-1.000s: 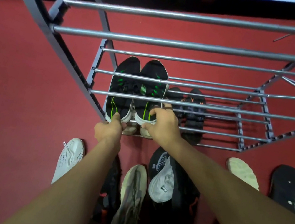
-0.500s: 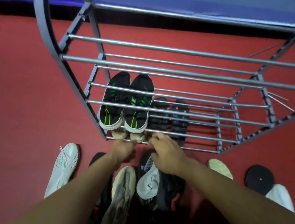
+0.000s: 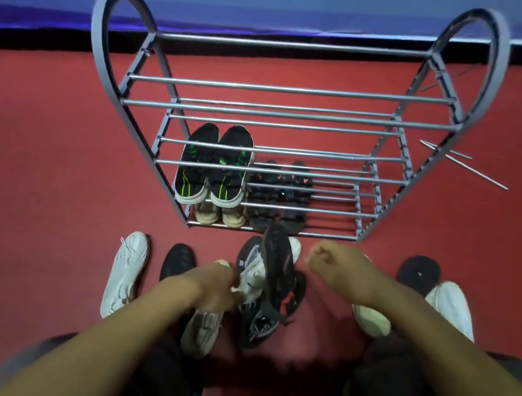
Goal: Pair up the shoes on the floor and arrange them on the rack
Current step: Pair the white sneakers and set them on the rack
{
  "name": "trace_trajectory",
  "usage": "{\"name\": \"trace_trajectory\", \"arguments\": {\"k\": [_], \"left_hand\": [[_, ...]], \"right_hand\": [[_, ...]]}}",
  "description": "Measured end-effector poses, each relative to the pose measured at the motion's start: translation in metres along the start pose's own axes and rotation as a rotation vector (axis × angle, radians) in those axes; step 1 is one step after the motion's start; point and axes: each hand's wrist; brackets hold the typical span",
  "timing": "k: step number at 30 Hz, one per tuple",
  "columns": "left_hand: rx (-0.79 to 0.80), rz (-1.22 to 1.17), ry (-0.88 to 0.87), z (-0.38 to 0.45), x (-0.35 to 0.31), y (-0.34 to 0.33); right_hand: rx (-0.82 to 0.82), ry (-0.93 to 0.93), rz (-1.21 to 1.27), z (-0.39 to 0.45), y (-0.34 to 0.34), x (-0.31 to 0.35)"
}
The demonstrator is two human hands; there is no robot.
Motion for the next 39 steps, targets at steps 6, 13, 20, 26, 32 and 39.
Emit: {"name": "trace_trajectory", "arguments": {"k": [6, 13, 20, 26, 32, 39], "left_hand": [[0.219, 0.274, 0.202, 0.023, 0.018, -0.05], [0.045, -0.255, 0.497, 0.095, 0.002, -0.069], [-0.126, -0.471, 0.594, 0.167, -0.032, -0.1], [-0.07, -0.312, 0.506, 0.181, -0.022, -0.108], [-0.119, -0.365, 0.569, 0.159, 0.016, -0.114], [0.001, -0.702, 0.482, 0.153, 0.022, -0.109]], "right_hand": [[0.375, -0.258, -0.221, 0.006, -0.008, -0.023], [-0.219, -0.073, 0.285, 0.035, 0.042, -0.034], [0.03, -0.054, 0.083, 0.042, 0.025, -0.046], [-0.005, -0.074, -0.007, 0.035, 0.02, -0.05], [0.057, -0.064, 0.002, 0.033, 0.013, -0.038], [0.068, 0.003, -0.032, 0.042, -0.006, -0.021]]}}
Point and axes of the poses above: each hand's wrist, its own z-axis towards the middle knuckle, its own y-axis out of the back of the hand, x = y × z, and after that the axes turned 9 degrees about z, right-handed
